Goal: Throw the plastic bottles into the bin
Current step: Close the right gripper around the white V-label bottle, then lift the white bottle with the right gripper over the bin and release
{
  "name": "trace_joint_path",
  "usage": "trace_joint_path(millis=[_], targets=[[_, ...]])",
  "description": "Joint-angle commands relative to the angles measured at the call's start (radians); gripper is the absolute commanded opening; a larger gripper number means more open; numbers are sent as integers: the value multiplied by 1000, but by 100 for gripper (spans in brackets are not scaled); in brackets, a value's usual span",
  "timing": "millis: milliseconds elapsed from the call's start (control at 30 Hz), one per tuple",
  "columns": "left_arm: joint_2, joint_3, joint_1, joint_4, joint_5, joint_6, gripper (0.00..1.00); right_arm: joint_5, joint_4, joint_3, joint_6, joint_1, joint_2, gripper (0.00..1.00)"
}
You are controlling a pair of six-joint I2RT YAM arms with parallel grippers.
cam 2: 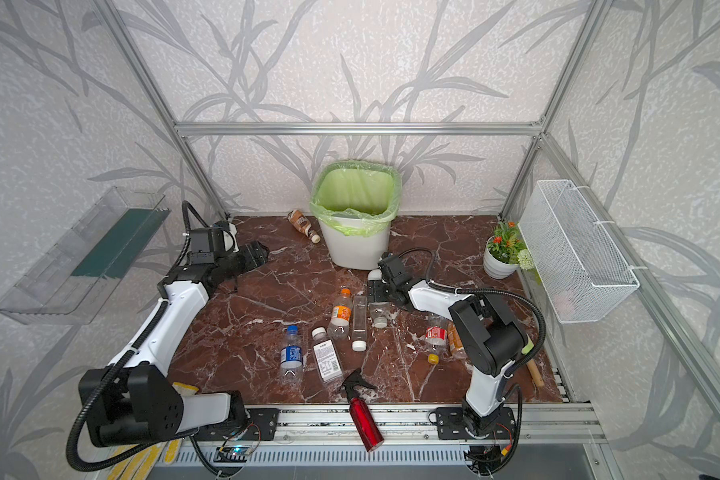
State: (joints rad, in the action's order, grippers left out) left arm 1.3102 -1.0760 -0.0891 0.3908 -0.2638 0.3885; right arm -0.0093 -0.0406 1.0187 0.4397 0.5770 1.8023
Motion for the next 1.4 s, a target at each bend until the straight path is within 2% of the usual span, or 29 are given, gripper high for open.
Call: trace_joint_path(millis=[0, 100, 267, 400, 533, 700, 900, 1033, 1167, 1267, 1333, 1367], targets=[[-8, -14, -7, -7, -12, 7, 87, 24, 15, 20, 4, 8, 12, 85], [-8, -12, -8, -11, -19, 9, 87, 42, 10, 12, 1, 8, 4, 82], [0, -12, -8, -13, -27, 10, 87, 61, 7, -28, 3, 9, -46, 68], [3, -12, -10, -14, -28, 9, 86, 78, 2, -59, 2, 9, -89, 67], [2, -7, -9, -20, -30, 8, 86, 132, 11, -105, -15, 7, -218, 66], [7, -7, -11, -23, -38, -7, 86, 212, 160, -236, -98, 3, -457, 66], [10, 2, -10, -44, -55, -10, 86, 341, 280, -290, -345, 6, -750, 66], [7, 13, -9, -61, -64, -11, 86, 357, 364, -240, -487, 6, -854, 66], [-2, 20, -8, -78, -67, -11, 86, 306, 502, -150, -564, 5, -851, 67], [-8, 23, -10, -80, -69, -13, 86, 258, 561, 4, -594, 3, -745, 67], [-12, 25, -9, -83, -71, -14, 86, 168, 467, 209, -571, -19, -614, 67], [-15, 27, -9, -84, -70, -14, 86, 84, 343, 368, -520, -40, -521, 67]])
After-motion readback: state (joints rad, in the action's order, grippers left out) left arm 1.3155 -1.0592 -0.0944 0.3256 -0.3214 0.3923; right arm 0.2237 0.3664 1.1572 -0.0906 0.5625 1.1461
